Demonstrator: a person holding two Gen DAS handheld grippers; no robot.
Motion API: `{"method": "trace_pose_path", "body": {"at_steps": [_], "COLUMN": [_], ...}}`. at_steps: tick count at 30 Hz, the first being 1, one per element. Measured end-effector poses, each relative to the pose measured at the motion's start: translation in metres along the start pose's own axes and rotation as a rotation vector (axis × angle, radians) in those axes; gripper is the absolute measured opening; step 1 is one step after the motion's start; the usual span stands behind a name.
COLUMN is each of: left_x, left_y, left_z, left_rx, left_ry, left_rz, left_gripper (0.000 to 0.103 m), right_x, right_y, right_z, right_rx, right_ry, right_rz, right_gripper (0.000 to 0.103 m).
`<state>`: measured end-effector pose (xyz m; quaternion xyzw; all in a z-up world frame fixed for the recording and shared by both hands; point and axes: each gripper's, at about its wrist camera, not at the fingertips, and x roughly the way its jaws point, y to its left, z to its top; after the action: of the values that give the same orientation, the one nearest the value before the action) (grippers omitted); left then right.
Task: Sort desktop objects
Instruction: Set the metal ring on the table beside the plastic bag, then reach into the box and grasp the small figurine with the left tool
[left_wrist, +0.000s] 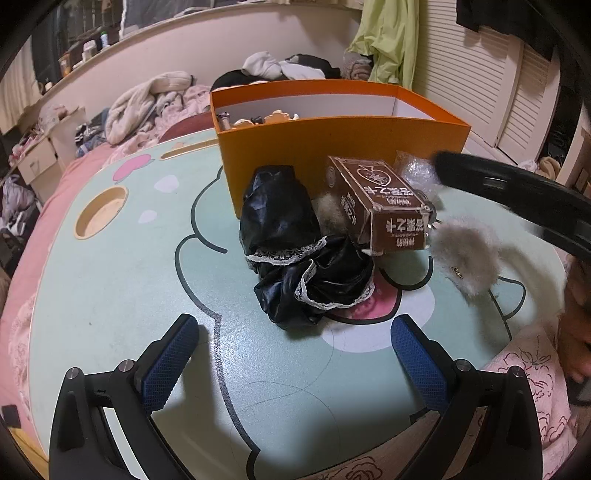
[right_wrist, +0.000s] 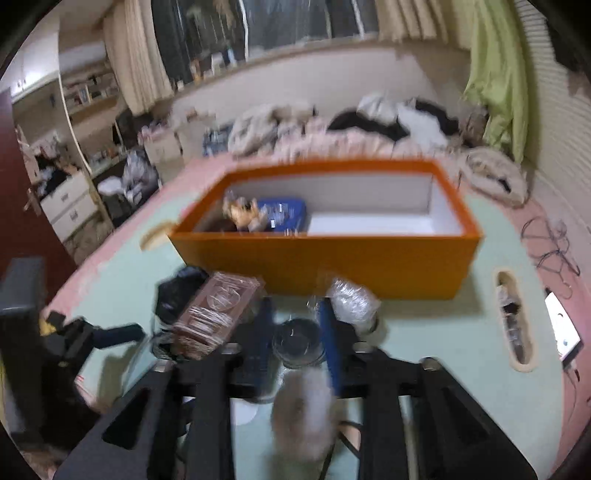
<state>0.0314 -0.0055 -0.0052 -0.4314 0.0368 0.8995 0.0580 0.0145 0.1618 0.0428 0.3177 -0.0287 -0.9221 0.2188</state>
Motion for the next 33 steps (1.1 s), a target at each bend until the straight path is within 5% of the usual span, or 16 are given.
{"method": "trace_pose_path", "body": {"at_steps": [1,2,8,10,15,17,22,25,28,33], "left_x": [0.0,-0.001,-0.001,-0.003,-0.011,-0.015,-0.043,-0.05,-0.037,0.018], "left_y": [0.0,0.0,-0.001,0.0,0.019,0.029,0.039,0.041,0.035,0.005], "left_z": [0.0,-0.001,0.0,0.001,-0.001,0.001,0.022,0.06,0.109,0.157], "left_rx": [0.0,-0.001,-0.005,-0.014,-0.104,-0.146,-0.17,-0.155,-0.124,0.012], "left_ry": [0.0,0.0,-0.003,-0.014,-0.052,-0.085,-0.156,-0.157,-0.087,0.071], "left_rz": [-0.001,0.0,-0.004,-0.015,-0.076,-0.1,-0.142,-0.191,-0.209,-0.035], "left_gripper": [0.103,0.103,0.103,0.103,0.103,0.094,0.036,0.022,0.021,0.028], "right_x": [-0.007,-0.019,-0.013,-0.001,0.026,0.035,0.043,0.045,0.044,0.046], "right_y": [-0.001,-0.004,-0.014,-0.002,0.007,0.006,0.006,0.01,0.011,0.013], "right_z": [-0.004,-0.013,-0.059,-0.063,-0.058,-0.057,-0.054,-0.053,-0.053,-0.051], "right_rx": [0.008,0.015,0.0,-0.085,-0.123,-0.12,-0.119,-0.119,-0.119,-0.118], "right_ry": [-0.023,-0.043,0.09,0.073,0.077,0.078,0.076,0.073,0.073,0.072], "right_rz": [-0.002,-0.006,-0.101,-0.179,-0.156,-0.158,-0.156,-0.156,-0.155,-0.155], "right_gripper": [0.073,0.075,0.075,0.078,0.08,0.081,0.081,0.082,0.082,0.082]}}
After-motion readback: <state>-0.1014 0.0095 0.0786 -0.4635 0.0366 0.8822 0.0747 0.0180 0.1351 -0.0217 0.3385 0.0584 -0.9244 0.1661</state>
